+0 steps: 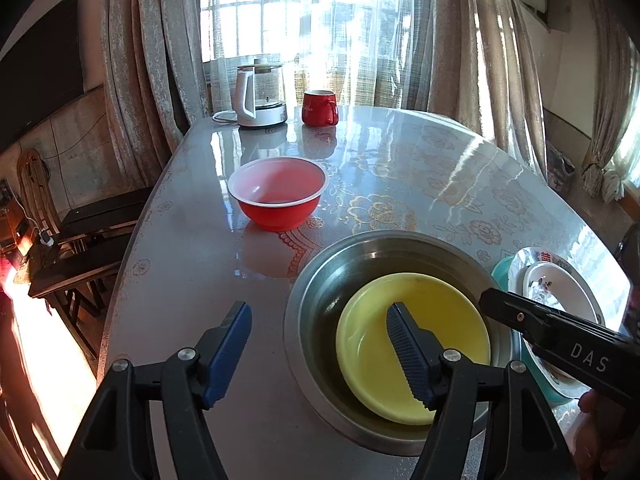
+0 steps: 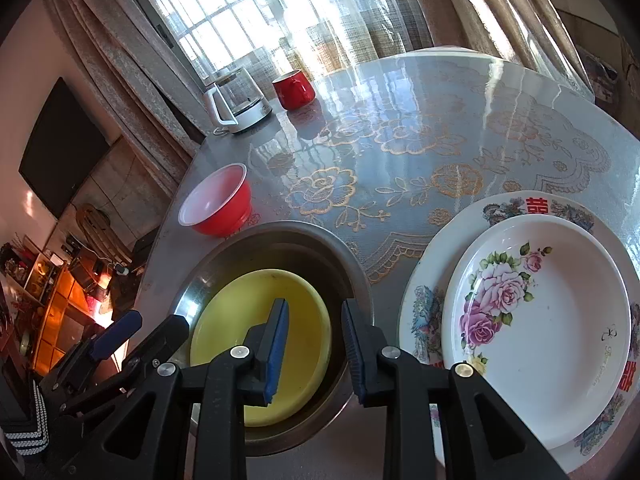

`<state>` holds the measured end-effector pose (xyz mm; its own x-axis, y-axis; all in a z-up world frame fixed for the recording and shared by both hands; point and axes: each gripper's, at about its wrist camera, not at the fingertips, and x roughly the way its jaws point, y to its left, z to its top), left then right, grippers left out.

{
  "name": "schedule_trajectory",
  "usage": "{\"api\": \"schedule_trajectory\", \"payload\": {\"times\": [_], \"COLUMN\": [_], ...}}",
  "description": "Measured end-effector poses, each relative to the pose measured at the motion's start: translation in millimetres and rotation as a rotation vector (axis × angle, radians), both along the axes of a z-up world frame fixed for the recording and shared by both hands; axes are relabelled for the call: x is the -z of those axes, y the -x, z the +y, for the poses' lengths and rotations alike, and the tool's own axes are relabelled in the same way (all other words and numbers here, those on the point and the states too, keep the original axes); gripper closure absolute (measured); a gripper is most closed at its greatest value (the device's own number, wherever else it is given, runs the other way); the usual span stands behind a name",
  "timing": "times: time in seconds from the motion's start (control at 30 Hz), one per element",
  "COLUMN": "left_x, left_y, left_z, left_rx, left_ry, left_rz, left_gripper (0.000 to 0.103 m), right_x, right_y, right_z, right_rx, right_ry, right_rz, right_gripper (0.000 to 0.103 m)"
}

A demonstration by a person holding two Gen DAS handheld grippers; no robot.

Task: Organize plates and bowls
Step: 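Lower the yellow bowl into the steel bowl and open both grippers, then move both grippers to the red bowl's rim and close them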

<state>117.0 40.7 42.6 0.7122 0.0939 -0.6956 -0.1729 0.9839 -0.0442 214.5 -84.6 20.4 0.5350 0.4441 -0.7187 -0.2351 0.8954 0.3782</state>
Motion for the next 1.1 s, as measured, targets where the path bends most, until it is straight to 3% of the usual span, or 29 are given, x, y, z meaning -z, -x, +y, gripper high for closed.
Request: {"api": "schedule_trajectory", "payload": {"times": [0.47, 0.7, 1.1], "left_x": [3, 2, 25], "left_y": [-12, -38, -99], "left_z": [60, 93, 133], "left_rx": [-0.160, -0.230, -0.233], "left_ry": [0.097, 0.155, 0.336], "left_rz": [0.004, -0.033, -0.102], "left_gripper": [0.019, 0.017, 0.017], "right_x": [1, -5, -18], "right_y": [-7, -14, -39], "right_z": [16, 23, 36], "right_rx": [-0.026, -0.025, -0.023], "right_ry": [0.018, 0.028, 0.073], "right_rz": [0.007, -0.008, -0.035], "right_gripper": [0.075, 0.072, 0.070]}}
